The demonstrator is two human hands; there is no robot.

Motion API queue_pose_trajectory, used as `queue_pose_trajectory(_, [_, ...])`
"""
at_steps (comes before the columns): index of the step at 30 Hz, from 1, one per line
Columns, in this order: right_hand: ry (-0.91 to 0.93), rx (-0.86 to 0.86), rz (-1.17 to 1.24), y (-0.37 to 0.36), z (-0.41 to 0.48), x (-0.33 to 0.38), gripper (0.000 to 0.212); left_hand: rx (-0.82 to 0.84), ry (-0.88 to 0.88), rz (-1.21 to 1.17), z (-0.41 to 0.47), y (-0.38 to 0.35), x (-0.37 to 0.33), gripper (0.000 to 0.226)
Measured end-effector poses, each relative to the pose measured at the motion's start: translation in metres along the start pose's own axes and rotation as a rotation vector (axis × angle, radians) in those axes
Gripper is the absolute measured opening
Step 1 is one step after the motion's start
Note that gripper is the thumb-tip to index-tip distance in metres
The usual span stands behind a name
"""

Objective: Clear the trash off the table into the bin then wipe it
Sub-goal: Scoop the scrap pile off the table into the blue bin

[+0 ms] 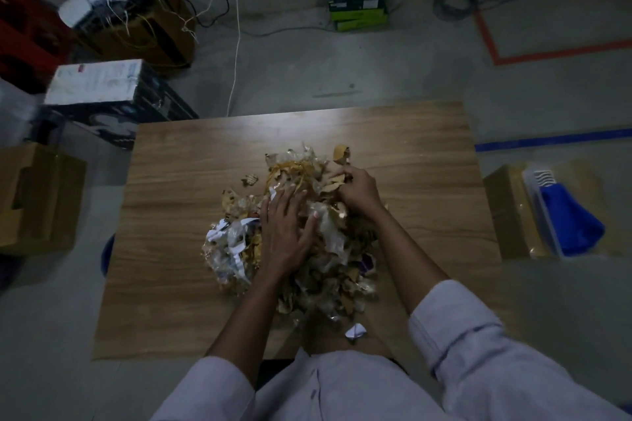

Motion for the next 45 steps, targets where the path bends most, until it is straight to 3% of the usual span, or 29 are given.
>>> queue_pose_trajectory(6, [0.173, -0.006, 0.204, 0.010, -0.062, 0.044, 0.030, -0.294, 0.024, -0.212, -0.018, 0.043, -0.010, 0.049])
queue_pose_trajectory(9, [0.378, 0.090, 0.084, -0.014, -0.099, 0.054, 0.044, -0.359, 0.026, -0.264, -0.024, 0.053, -0.011, 0.050])
queue_pose_trajectory(15, [0.588, 0.262, -0.368, -0.064, -0.138, 0.028, 0.061, -0.195, 0.082, -0.177, -0.038, 0.032, 0.015, 0.052])
queue_pose_trajectory(18, [0.623, 0.112, -0.280, -0.048, -0.129, 0.032, 0.058, -0.146, 0.072, -0.170, -0.039, 0.027, 0.018, 0.053])
queue_pose_trajectory(23, [0.492, 0.203, -0.147, -0.050, -0.118, 0.015, 0.060, -0.060, 0.076, -0.124, -0.038, 0.020, 0.022, 0.056])
queue_pose_trajectory(25, [0.497, 0.008, 0.012, -0.031, -0.104, 0.024, 0.048, -0.100, 0.061, -0.132, -0.034, 0.029, 0.016, 0.053])
queue_pose_trajectory(28, [0.478, -0.317, -0.014, 0.002, -0.071, 0.033, 0.034, -0.172, 0.038, -0.154, -0.025, 0.042, 0.009, 0.048])
queue_pose_trajectory(32, [0.228, -0.210, -0.138, 0.002, -0.005, 0.023, 0.034, -0.230, 0.063, -0.199, -0.020, 0.052, 0.012, 0.043])
queue_pose_trajectory(38, [0.190, 0.027, -0.430, -0.033, 0.068, 0.019, 0.061, -0.278, 0.071, -0.200, -0.025, 0.054, 0.021, 0.040])
queue_pose_trajectory(42, [0.291, 0.106, -0.529, -0.056, 0.058, 0.001, 0.049, -0.257, 0.121, -0.176, -0.030, 0.049, 0.034, 0.042])
queue_pose_trajectory(45, [0.182, 0.029, -0.318, -0.053, 0.039, -0.018, 0.028, -0.236, 0.150, -0.174, -0.037, 0.047, 0.039, 0.046])
Point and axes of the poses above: each hand's wrist, its own z-axis towards the middle knuckle, its own y-axis out of the back of the hand, x = y × z, the point moved 7 cm from there along z, towards the middle knuckle, and after that the axes turned 13 degrees about -x, right-handed, at the moved point
